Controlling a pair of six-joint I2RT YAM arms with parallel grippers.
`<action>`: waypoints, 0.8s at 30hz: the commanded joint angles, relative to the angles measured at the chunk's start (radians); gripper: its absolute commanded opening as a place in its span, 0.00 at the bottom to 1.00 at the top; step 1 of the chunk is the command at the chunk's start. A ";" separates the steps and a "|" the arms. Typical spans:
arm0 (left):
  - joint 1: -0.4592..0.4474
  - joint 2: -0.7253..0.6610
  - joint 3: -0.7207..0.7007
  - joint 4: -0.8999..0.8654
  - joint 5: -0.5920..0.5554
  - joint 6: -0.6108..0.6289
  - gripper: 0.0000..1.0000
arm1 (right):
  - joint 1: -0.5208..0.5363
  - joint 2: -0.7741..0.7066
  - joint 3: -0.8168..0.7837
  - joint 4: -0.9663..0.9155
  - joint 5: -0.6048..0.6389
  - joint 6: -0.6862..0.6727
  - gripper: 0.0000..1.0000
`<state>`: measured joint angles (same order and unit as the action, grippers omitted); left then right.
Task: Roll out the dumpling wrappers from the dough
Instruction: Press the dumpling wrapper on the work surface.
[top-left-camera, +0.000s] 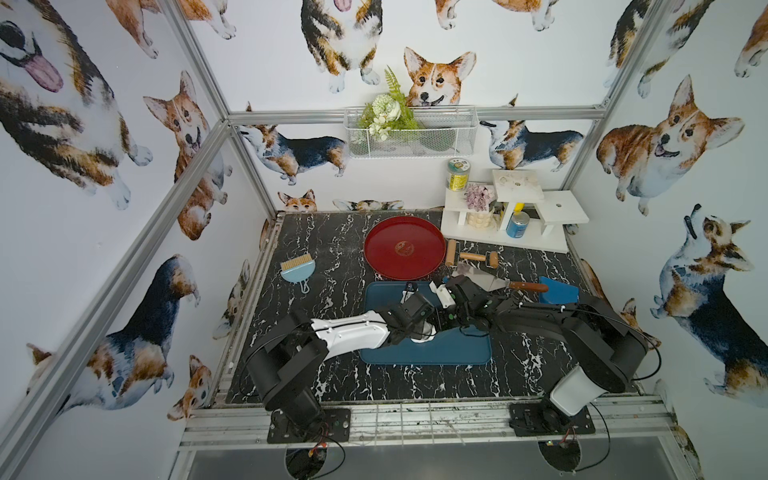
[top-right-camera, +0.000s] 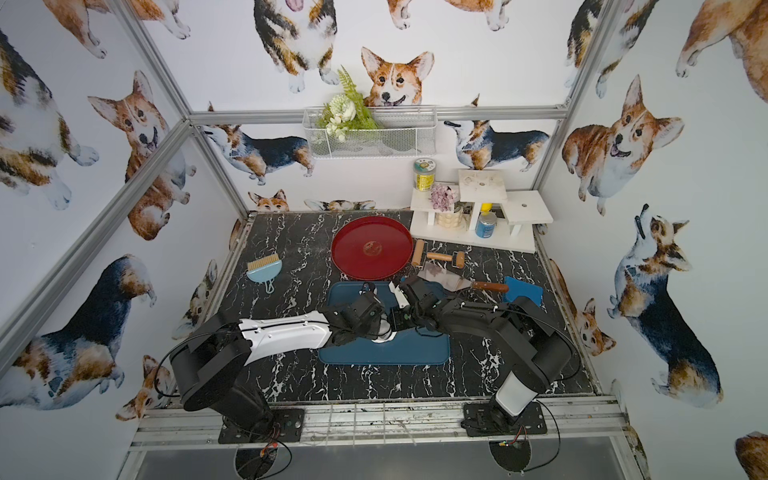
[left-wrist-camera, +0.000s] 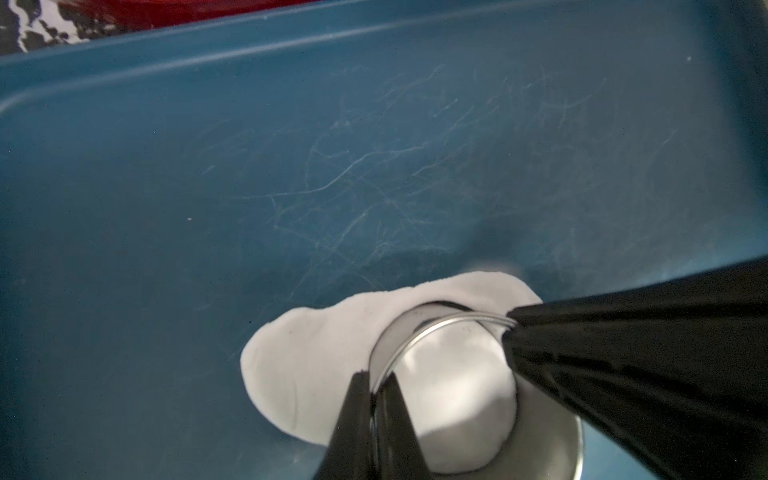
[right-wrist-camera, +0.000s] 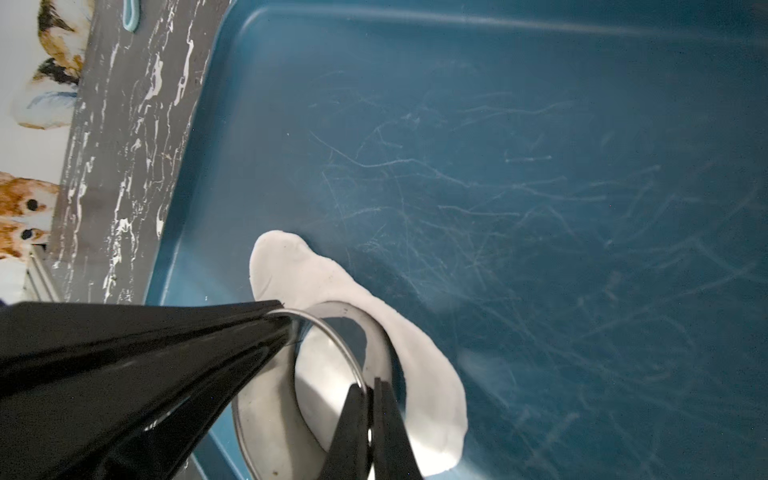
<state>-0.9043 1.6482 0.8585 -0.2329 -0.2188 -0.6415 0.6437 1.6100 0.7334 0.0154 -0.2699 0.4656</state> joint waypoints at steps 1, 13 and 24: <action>-0.014 0.018 -0.003 -0.296 0.154 0.060 0.00 | -0.036 -0.002 -0.040 -0.397 0.250 -0.025 0.00; 0.016 0.032 -0.054 -0.312 0.109 0.055 0.00 | 0.070 0.090 0.036 -0.362 0.198 0.041 0.00; -0.054 0.068 0.043 -0.272 0.167 0.057 0.00 | -0.037 -0.008 -0.009 -0.421 0.265 -0.025 0.00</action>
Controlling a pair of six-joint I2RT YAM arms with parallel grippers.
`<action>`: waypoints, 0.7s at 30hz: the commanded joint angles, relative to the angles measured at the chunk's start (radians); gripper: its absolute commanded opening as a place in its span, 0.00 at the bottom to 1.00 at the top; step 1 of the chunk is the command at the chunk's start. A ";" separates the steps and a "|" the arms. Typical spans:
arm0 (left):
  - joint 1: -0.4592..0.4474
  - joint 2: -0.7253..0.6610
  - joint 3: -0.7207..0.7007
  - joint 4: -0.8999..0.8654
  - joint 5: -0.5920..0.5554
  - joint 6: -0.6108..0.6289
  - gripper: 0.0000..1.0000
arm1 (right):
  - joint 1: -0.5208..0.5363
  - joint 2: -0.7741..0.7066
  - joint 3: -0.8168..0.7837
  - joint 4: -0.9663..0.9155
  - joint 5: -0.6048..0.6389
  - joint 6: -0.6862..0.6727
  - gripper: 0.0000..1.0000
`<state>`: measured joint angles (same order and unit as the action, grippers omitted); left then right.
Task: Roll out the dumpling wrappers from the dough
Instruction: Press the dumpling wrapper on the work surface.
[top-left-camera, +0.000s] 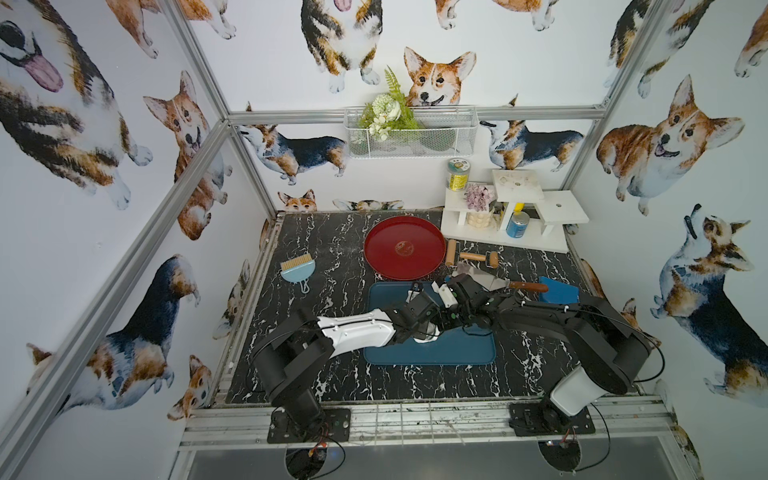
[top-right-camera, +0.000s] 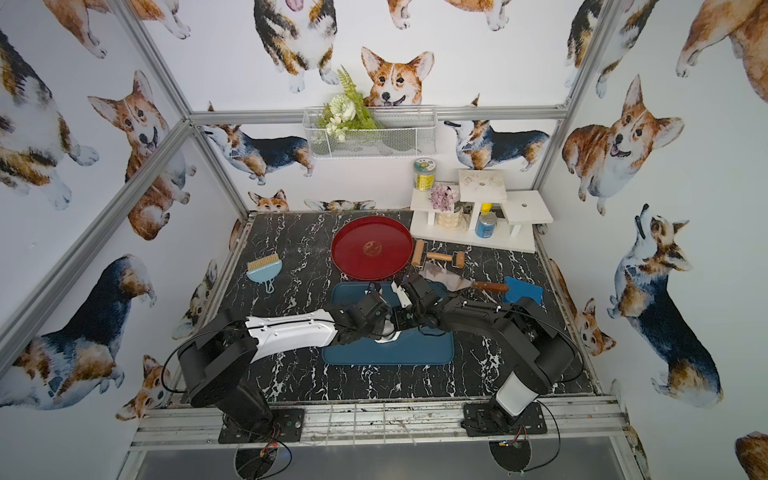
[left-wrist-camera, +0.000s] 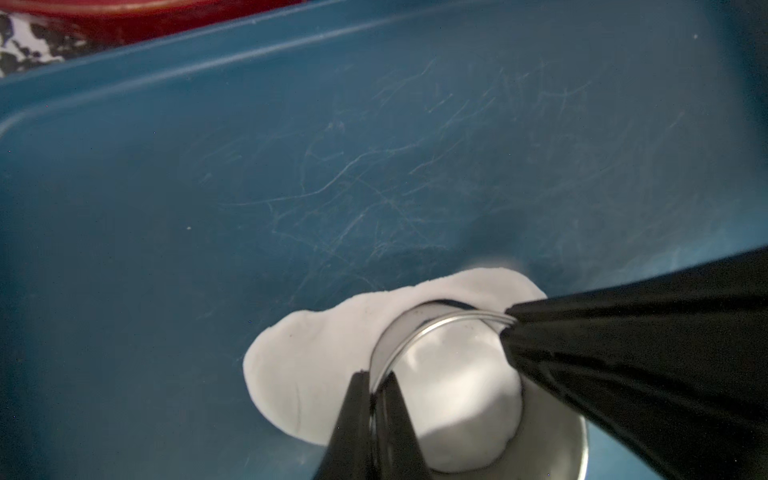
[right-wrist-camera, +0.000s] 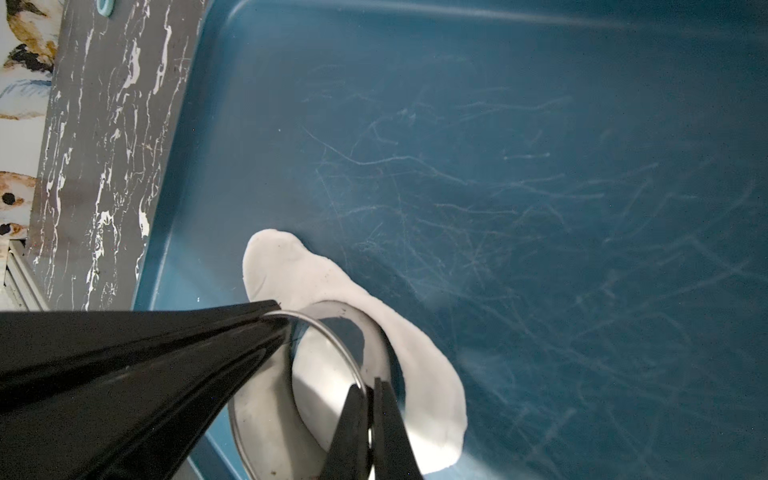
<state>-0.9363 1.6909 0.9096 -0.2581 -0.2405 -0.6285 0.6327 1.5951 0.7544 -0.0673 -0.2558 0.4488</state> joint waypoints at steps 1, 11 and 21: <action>-0.022 0.028 -0.009 -0.244 0.187 0.042 0.00 | -0.026 0.005 -0.030 -0.342 0.251 -0.010 0.00; 0.028 -0.021 -0.085 -0.297 0.110 0.037 0.00 | 0.071 0.086 0.019 -0.292 0.204 0.049 0.00; 0.042 -0.062 -0.059 -0.267 0.142 0.042 0.00 | 0.082 0.057 0.042 -0.300 0.229 0.056 0.00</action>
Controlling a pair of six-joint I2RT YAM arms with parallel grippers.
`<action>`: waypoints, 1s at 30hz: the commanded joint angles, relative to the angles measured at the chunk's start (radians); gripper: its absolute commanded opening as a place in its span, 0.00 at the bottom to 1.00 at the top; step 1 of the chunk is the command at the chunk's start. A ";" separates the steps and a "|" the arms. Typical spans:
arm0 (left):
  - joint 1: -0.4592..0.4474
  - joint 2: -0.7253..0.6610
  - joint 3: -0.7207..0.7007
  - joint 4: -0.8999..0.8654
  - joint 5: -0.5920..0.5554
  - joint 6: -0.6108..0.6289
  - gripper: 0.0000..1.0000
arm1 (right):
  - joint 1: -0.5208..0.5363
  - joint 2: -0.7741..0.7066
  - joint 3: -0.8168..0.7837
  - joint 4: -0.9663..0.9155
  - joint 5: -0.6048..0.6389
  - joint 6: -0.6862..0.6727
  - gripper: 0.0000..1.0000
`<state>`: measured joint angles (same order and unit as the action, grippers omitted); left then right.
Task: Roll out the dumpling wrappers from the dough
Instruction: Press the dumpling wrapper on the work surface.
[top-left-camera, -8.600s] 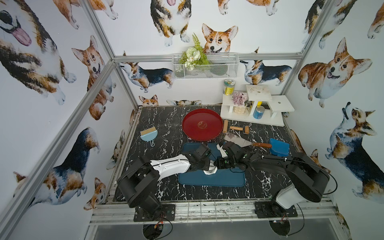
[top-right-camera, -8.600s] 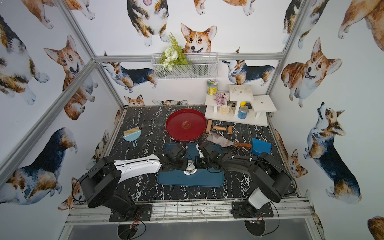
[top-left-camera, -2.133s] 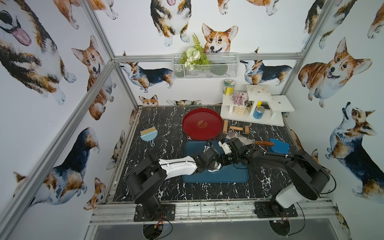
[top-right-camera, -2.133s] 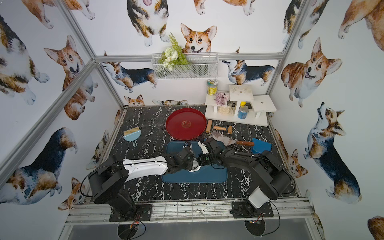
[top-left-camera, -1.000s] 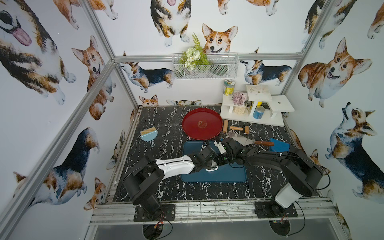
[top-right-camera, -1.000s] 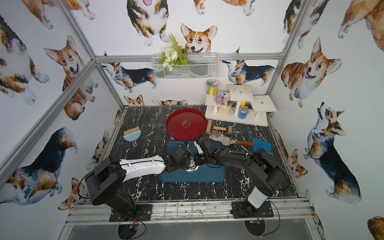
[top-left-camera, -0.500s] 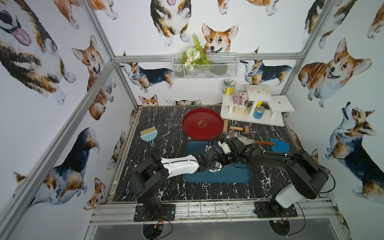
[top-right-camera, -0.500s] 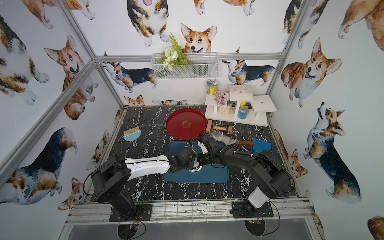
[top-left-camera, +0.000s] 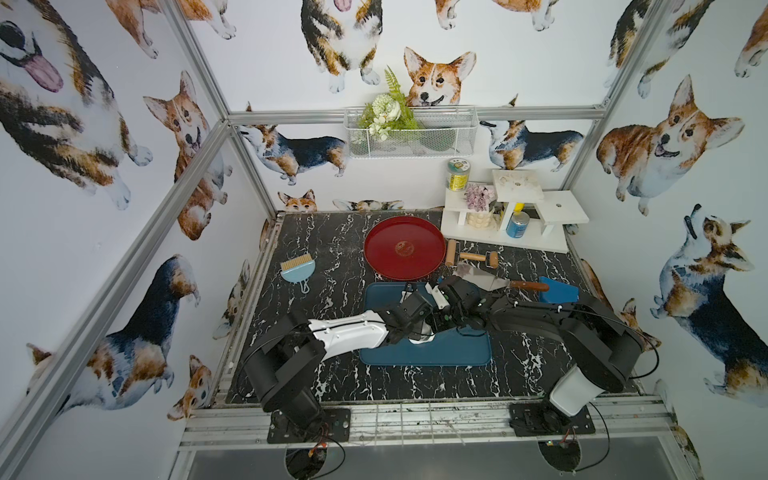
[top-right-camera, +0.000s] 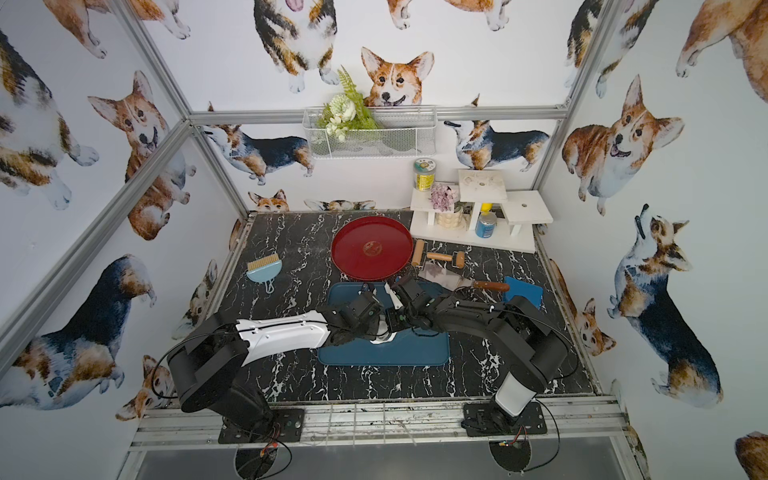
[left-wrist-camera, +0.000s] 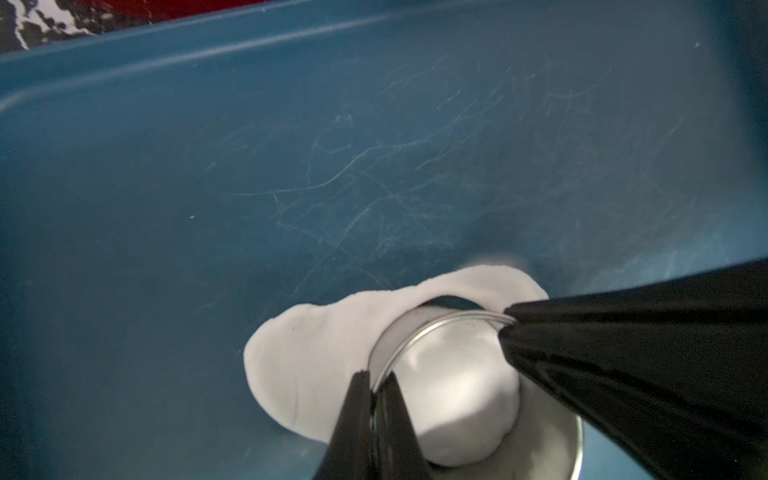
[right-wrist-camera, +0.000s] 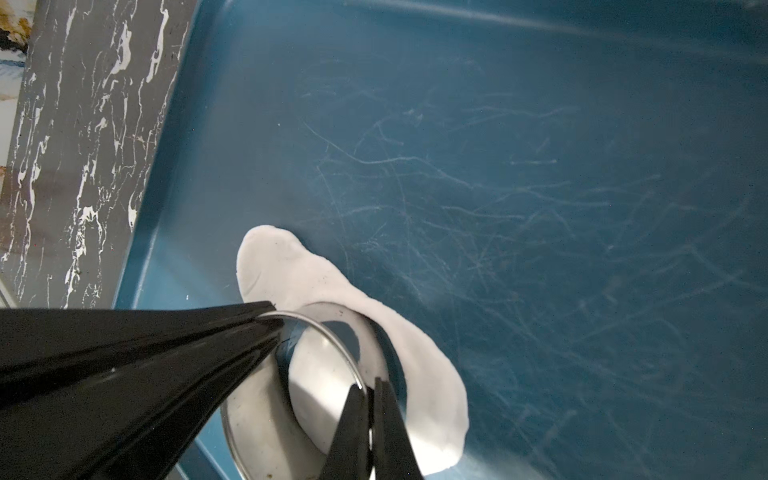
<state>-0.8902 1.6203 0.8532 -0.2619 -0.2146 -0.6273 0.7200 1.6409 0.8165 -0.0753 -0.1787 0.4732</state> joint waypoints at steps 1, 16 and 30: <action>-0.004 0.007 0.003 -0.263 0.112 0.043 0.00 | -0.007 0.002 -0.019 -0.294 0.156 0.034 0.00; -0.004 -0.017 0.024 -0.272 0.069 0.041 0.00 | -0.040 -0.073 -0.004 -0.294 0.169 0.051 0.00; -0.004 -0.015 0.037 -0.275 0.020 0.038 0.00 | -0.048 -0.100 0.000 -0.266 0.188 0.058 0.00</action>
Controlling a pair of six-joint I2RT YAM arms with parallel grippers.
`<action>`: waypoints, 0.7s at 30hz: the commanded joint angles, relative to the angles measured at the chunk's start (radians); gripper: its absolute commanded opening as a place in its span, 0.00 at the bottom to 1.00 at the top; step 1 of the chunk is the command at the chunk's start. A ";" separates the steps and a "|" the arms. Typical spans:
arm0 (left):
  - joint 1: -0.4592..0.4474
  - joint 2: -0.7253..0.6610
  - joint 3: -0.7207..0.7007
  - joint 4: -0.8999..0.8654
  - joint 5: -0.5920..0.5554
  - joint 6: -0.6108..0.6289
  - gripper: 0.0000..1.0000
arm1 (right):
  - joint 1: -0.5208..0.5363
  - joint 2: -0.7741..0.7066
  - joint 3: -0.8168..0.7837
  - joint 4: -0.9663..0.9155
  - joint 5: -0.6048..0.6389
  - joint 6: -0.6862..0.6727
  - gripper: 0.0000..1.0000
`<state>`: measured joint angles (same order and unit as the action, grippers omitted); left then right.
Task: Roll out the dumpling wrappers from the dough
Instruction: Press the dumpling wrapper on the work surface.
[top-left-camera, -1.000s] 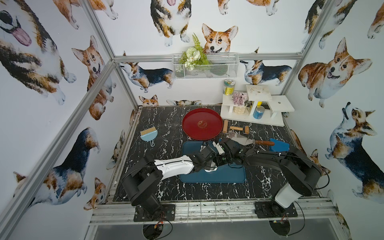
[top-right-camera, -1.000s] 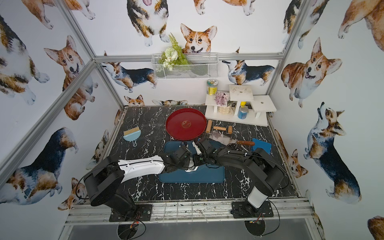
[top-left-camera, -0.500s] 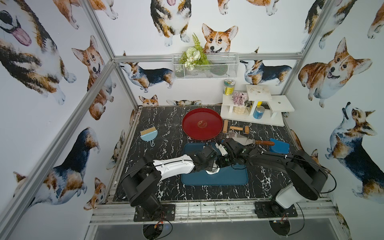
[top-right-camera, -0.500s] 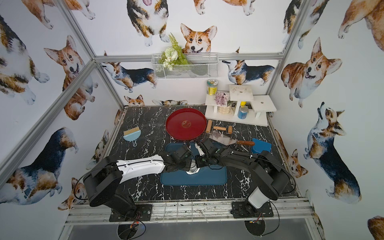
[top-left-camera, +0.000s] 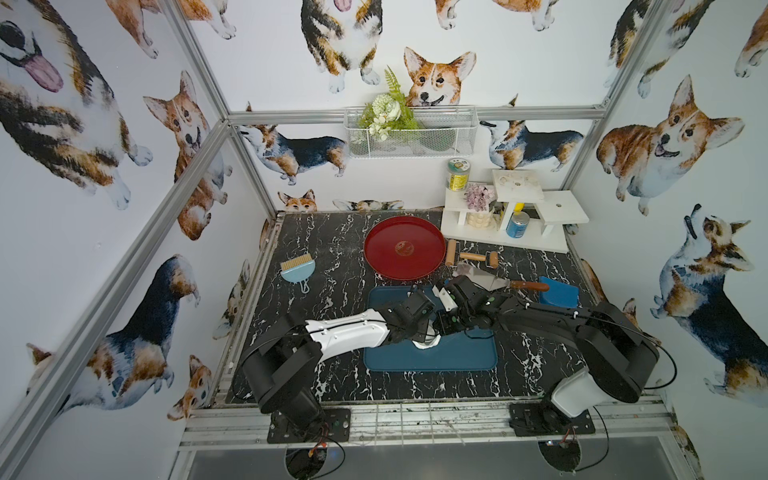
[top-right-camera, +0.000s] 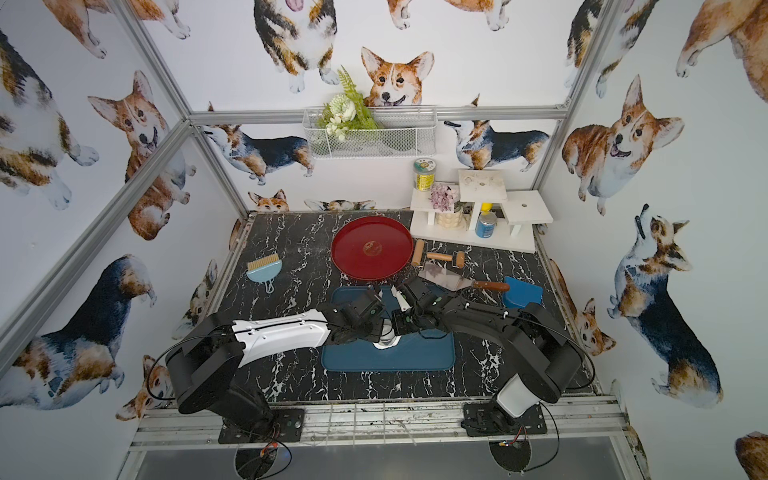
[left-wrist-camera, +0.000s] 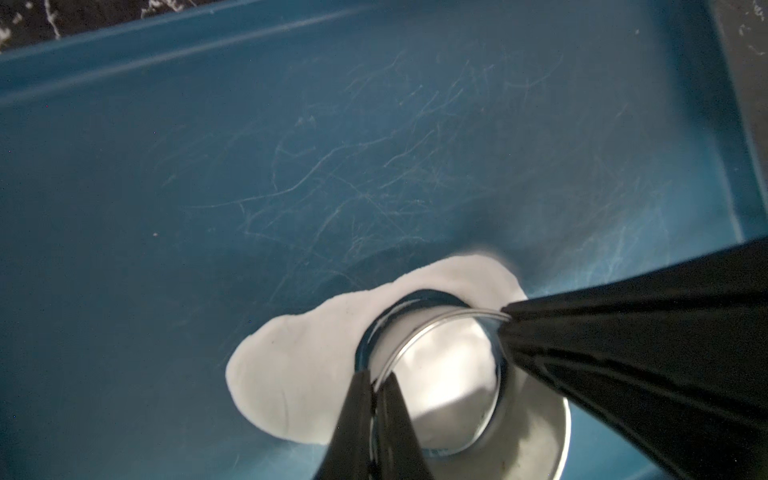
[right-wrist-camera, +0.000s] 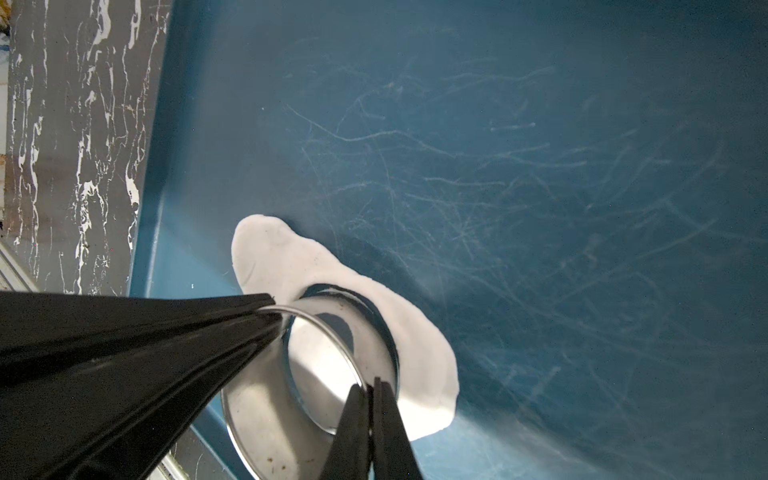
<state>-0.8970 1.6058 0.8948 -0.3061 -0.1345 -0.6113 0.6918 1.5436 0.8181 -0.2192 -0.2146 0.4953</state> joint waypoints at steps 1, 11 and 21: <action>0.003 -0.001 -0.004 -0.232 -0.062 0.021 0.00 | -0.020 -0.004 -0.002 -0.120 0.224 0.037 0.00; 0.003 -0.011 0.006 -0.246 -0.074 0.024 0.00 | -0.019 -0.019 0.002 -0.115 0.226 0.040 0.00; 0.003 -0.032 -0.002 -0.255 -0.071 0.020 0.00 | -0.020 -0.026 0.005 -0.124 0.222 0.039 0.00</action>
<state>-0.8970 1.5833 0.9024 -0.3157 -0.1490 -0.6083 0.6872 1.5192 0.8238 -0.2241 -0.2096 0.4957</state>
